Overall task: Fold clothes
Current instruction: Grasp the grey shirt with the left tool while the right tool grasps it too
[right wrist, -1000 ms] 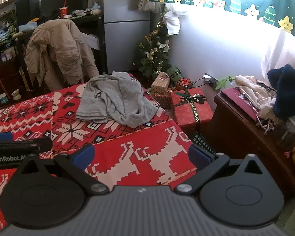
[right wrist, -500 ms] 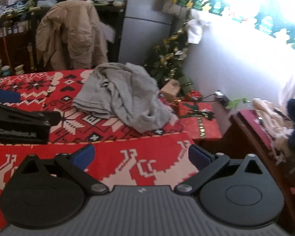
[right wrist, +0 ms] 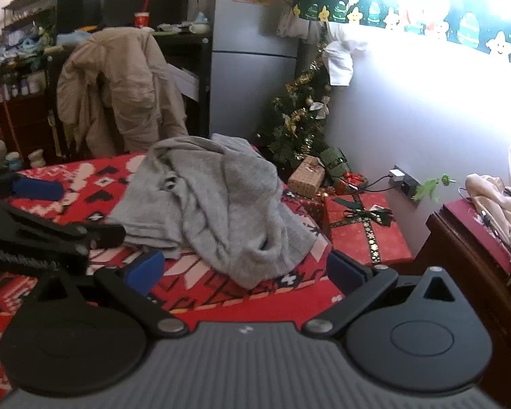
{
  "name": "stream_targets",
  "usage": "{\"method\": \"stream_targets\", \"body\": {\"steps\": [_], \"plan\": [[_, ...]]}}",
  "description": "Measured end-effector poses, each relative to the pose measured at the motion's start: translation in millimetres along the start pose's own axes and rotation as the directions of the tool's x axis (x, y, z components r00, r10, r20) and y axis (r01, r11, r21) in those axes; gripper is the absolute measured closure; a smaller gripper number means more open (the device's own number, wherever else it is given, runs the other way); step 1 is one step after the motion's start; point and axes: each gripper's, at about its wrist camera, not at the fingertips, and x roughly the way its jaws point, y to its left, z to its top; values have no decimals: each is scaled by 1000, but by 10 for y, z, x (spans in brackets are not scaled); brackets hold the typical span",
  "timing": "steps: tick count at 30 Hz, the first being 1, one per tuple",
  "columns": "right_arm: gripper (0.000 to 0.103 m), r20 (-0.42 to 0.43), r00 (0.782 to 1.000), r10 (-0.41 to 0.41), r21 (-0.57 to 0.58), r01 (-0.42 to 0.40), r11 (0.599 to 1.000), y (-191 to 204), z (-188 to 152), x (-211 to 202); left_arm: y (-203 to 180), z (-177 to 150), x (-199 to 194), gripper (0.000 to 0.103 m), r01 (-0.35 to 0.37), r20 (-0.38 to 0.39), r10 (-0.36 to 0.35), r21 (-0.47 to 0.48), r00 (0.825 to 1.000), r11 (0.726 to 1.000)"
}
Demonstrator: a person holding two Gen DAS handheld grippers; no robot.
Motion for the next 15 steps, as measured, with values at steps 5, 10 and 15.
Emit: {"method": "stream_targets", "body": {"steps": [5,10,15], "plan": [[2,-2,1000,18,4,-18,1000,-86,60,219,152,58,230,14,63,-20,-66,-109,998,992],[15,-70,998,7,49,-4,999,-151,159,568,271,100,449,29,80,-69,-95,-188,993,979],[29,-124,992,-16,71,25,997,-175,241,903,319,140,561,46,111,-87,-133,-228,987,967]]}}
